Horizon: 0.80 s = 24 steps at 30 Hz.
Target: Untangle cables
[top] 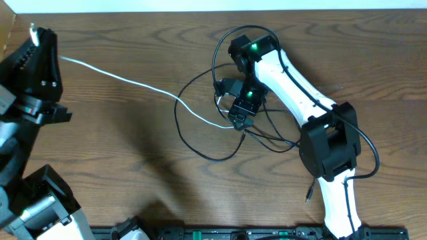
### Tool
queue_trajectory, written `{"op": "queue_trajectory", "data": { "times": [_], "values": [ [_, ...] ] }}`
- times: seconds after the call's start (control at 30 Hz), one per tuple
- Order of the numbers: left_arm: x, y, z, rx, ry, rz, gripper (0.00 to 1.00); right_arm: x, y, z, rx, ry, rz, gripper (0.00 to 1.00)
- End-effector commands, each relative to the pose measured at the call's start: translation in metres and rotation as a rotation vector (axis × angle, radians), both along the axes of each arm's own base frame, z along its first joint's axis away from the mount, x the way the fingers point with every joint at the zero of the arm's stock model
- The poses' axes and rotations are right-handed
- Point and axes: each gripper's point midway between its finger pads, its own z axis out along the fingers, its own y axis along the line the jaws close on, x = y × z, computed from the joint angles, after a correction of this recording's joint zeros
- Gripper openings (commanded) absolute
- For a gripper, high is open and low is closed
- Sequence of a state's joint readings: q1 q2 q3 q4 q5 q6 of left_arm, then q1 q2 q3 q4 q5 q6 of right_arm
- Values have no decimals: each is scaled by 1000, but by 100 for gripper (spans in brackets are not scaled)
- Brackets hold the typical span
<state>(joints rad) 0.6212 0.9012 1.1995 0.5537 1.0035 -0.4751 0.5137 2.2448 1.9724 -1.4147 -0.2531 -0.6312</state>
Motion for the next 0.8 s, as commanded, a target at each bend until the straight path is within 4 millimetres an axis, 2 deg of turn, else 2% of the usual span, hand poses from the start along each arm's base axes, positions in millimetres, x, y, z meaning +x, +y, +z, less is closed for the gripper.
{"op": "queue_trajectory", "data": {
  "times": [0.0, 0.07, 0.13, 0.27, 0.4, 0.57, 0.63, 0.67, 0.77],
  "values": [
    [-11, -4, 13, -19, -15, -12, 7, 1, -4, -9, -6, 0, -33, 70],
    [-13, -5, 15, -19, -23, -16, 7, 9, -6, -16, -22, -23, -79, 31],
    [-15, -7, 18, -21, -32, -24, 7, 16, -10, -20, -45, -50, -126, 2],
    [-23, -12, 25, -14, -67, -44, 8, 42, -25, -23, -117, -142, -246, 1],
    [-30, -17, 32, -12, -93, -64, 7, 73, -59, -23, -241, -276, -362, 1],
    [-33, -20, 37, -1, -105, -64, 7, 119, -133, -13, -430, -468, -654, 1],
    [-35, -21, 39, 2, -110, -65, 7, 128, -157, -11, -444, -486, -771, 1],
    [-36, -22, 40, 5, -113, -65, 8, 133, -175, -11, -443, -484, -872, 1],
    [-39, -24, 44, 13, -123, -65, 7, 137, -216, -13, -419, -437, -1080, 1]
  ]
}}
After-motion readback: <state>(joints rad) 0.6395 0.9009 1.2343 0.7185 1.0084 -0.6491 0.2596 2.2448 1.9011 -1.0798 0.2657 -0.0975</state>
